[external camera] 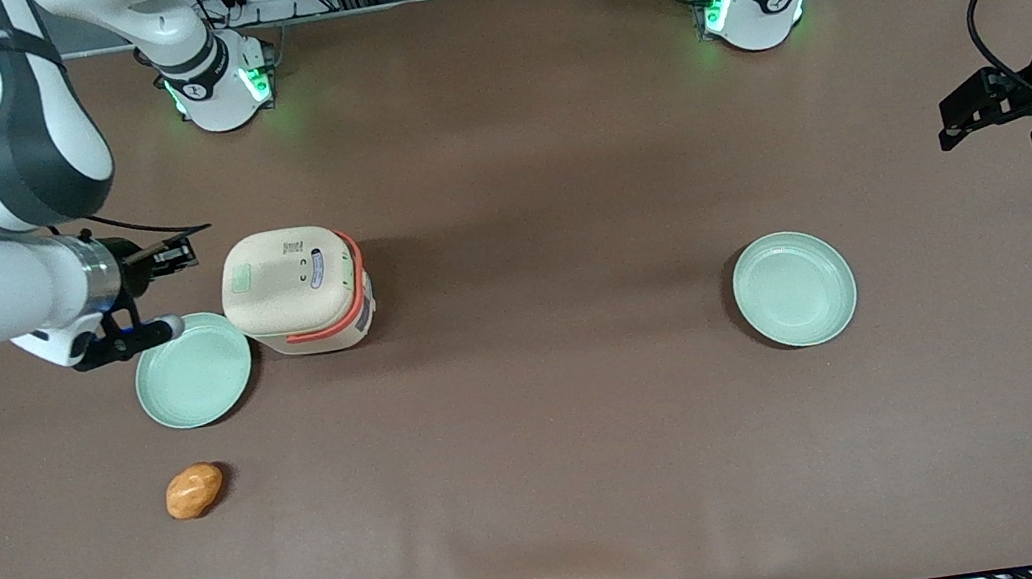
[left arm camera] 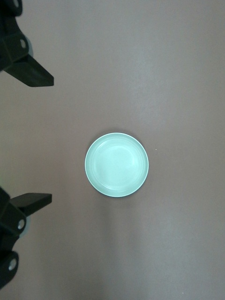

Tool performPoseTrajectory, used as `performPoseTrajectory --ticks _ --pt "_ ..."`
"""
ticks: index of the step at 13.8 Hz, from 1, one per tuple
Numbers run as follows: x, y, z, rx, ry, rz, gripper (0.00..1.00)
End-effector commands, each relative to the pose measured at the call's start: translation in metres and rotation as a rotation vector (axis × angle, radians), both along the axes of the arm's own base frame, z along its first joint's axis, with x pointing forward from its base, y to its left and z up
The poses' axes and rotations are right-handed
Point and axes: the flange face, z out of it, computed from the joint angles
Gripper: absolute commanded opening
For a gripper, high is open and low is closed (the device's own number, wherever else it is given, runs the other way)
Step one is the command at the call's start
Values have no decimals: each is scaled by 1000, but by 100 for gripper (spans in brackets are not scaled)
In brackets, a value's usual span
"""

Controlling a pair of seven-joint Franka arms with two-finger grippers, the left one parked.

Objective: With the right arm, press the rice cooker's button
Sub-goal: 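Move the right gripper toward the front of the cream rice cooker, then press the rice cooker's lid button with the right gripper fingertips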

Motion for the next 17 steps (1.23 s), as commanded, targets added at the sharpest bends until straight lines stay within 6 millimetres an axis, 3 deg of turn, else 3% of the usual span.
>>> performPoseTrajectory --ticks 1,5,11,17 --pt "-3 3 -21 3 48 -14 10" --pt "-1 9 -46 -2 91 -6 2" --pt "3 20 -91 16 162 -7 2" --pt "7 20 -105 16 155 -9 3"
